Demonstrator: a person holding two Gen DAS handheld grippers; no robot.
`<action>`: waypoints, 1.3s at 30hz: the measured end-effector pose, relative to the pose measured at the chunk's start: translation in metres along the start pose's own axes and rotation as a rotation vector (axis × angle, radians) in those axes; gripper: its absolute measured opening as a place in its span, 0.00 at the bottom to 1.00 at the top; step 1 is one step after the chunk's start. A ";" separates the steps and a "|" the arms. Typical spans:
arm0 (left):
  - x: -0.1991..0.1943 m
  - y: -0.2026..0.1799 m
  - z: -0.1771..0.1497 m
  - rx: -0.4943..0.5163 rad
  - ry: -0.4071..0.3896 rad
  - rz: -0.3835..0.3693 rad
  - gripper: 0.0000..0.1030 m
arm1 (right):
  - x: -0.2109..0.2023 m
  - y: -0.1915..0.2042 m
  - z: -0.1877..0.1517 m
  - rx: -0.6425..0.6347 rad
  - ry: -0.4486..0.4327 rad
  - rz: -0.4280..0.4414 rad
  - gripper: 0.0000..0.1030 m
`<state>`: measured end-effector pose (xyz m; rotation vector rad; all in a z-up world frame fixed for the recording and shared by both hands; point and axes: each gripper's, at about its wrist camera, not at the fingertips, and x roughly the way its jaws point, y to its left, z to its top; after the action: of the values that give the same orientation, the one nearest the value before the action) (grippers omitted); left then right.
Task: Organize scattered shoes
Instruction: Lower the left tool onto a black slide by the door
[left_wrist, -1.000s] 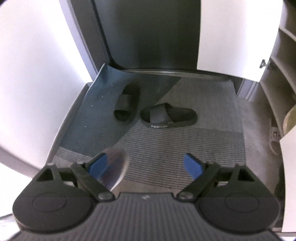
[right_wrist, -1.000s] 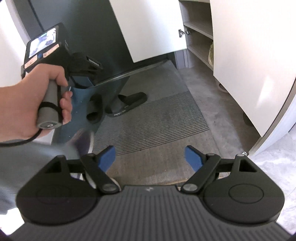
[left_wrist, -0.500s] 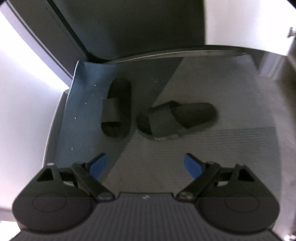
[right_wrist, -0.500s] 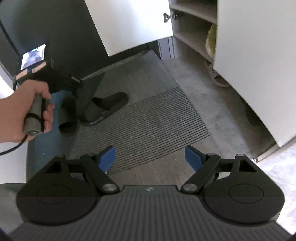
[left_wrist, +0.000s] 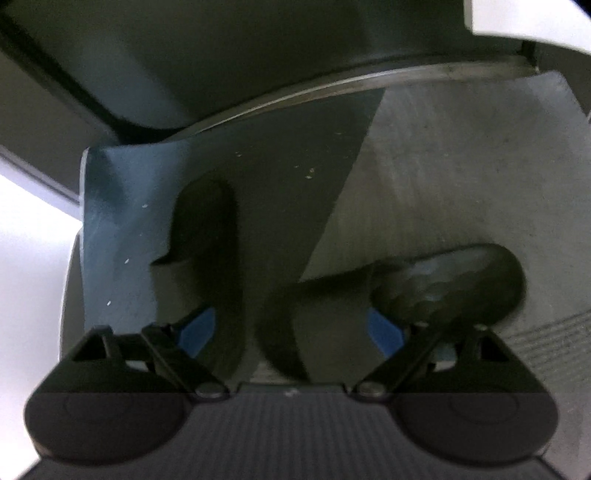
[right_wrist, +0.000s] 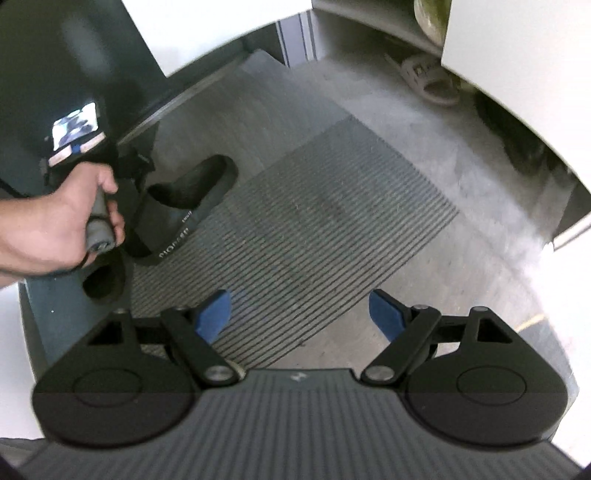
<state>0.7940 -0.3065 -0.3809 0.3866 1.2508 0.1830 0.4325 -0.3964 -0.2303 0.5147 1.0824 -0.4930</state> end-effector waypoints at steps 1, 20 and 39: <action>0.008 -0.007 0.004 0.008 0.009 0.010 0.88 | 0.005 0.002 -0.001 0.015 0.013 -0.005 0.82; 0.038 -0.033 -0.006 0.098 0.185 0.088 0.19 | -0.009 -0.034 0.006 0.151 0.033 -0.086 0.81; -0.111 -0.089 -0.169 0.575 -0.040 -0.026 0.09 | -0.098 -0.121 -0.036 0.246 -0.036 -0.047 0.82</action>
<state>0.5923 -0.3954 -0.3606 0.8631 1.2557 -0.2147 0.2960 -0.4563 -0.1726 0.6947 1.0068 -0.6798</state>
